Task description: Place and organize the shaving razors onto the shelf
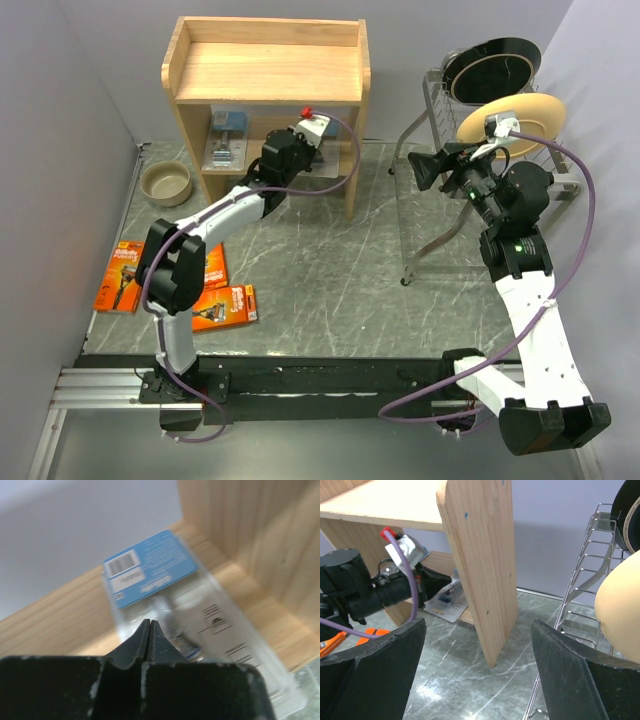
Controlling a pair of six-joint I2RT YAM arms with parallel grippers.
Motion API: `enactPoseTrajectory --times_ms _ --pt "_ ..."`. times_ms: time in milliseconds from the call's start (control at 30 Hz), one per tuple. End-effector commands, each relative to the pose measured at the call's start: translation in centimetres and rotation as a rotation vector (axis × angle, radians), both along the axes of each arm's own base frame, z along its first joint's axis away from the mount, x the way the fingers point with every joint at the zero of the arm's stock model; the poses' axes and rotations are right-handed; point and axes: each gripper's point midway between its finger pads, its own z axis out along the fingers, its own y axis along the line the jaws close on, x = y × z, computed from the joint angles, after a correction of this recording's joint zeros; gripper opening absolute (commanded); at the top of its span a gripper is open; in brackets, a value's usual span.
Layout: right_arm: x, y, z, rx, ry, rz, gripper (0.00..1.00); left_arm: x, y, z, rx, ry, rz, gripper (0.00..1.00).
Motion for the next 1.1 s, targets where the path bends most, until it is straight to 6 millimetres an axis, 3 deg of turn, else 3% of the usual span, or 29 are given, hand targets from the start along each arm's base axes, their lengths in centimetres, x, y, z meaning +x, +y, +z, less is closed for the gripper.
enactPoseTrajectory --times_ms 0,267,500,567,700,833,867,933,967,1000,1067 --pt "-0.4 0.1 -1.9 0.008 0.062 0.000 0.92 -0.4 -2.9 1.8 -0.064 -0.019 -0.036 0.01" --pt "-1.0 -0.1 -2.0 0.008 0.053 -0.007 0.93 -0.1 -5.4 1.5 -0.094 -0.030 0.012 0.01" --pt "-1.2 -0.3 -2.3 0.004 0.053 -0.018 0.93 -0.3 -3.3 3.0 -0.100 -0.107 0.104 0.01" --pt "-1.2 -0.2 -2.5 0.008 0.056 -0.017 0.93 -0.6 -2.4 4.6 -0.110 -0.159 0.132 0.01" --pt "-1.1 -0.1 -2.1 0.013 0.045 -0.012 0.93 -2.6 -1.1 10.0 -0.145 -0.272 0.144 0.04" --pt "-0.9 0.1 -1.9 0.005 0.035 0.006 0.93 -5.9 -1.0 12.3 -0.072 -0.321 0.066 0.11" --pt "-0.9 0.2 -1.9 0.004 0.031 0.009 0.93 -6.9 -1.6 11.1 -0.019 -0.277 -0.009 0.23" --pt "-1.0 0.4 -1.9 -0.005 0.034 0.025 0.93 -10.0 -0.8 10.8 0.060 -0.264 -0.100 0.43" --pt "-1.1 0.7 -1.9 -0.011 0.030 0.040 0.93 -11.5 -0.9 10.2 0.095 -0.254 -0.178 0.65" --pt "-1.2 0.9 -1.9 -0.015 0.025 0.055 0.94 -13.8 0.4 8.7 0.156 -0.205 -0.222 0.75" --pt "-1.3 1.1 -2.1 -0.014 0.030 0.063 0.94 -16.0 1.7 7.4 0.243 -0.190 -0.302 0.99"
